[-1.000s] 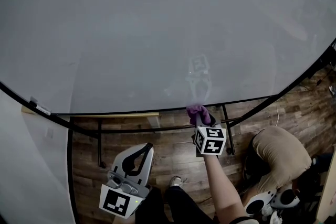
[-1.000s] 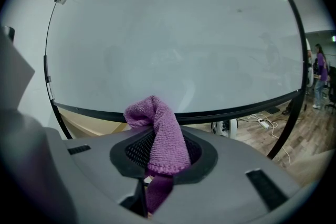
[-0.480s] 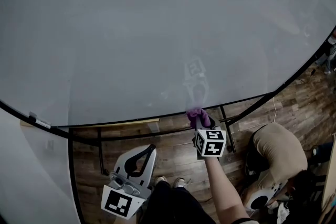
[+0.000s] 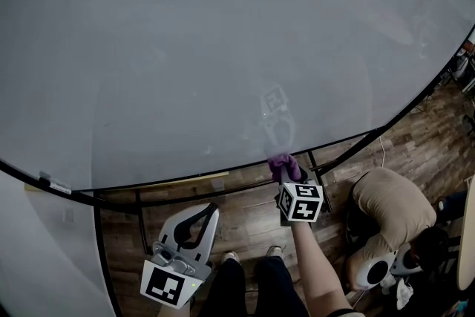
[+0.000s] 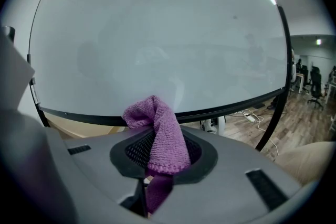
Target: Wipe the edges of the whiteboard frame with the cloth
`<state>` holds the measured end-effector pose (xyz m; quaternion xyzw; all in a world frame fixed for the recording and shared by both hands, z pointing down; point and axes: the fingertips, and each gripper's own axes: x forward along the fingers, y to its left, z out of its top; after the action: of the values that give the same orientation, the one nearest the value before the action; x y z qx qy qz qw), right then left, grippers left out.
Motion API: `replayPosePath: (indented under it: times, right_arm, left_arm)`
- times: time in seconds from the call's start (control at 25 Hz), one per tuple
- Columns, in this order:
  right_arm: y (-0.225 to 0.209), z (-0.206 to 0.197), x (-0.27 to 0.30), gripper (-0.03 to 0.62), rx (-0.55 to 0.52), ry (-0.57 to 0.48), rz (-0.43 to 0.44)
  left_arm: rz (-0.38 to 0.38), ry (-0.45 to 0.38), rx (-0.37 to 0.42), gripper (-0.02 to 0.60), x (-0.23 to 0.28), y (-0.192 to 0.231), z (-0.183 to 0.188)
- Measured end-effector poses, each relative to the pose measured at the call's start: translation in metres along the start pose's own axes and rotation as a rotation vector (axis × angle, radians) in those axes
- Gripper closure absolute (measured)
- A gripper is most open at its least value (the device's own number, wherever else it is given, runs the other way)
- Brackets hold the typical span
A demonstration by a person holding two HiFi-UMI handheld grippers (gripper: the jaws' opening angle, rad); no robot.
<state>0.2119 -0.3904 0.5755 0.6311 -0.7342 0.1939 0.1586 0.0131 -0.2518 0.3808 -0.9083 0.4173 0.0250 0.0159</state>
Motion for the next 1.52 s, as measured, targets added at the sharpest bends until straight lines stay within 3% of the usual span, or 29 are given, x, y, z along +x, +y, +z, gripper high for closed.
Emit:
replayPosePath:
  times: [0.32, 1.12, 1.52]
  right_arm:
    - [-0.004, -0.002, 0.003, 0.516, -0.009, -0.002, 0.021]
    - [-0.074, 0.012, 0.004, 0.516, -0.031, -0.007, 0.09]
    - [-0.126, 0.016, 0.005, 0.516, -0.042, -0.017, 0.085]
  left_arm:
    - [0.014, -0.013, -0.006, 0.565, 0.01, -0.005, -0.002]
    - [0.073, 0.015, 0.015, 0.565, 0.064, -0.072, 0.001]
    - [0.077, 0.011, 0.014, 0.565, 0.1, -0.103, -0.008]
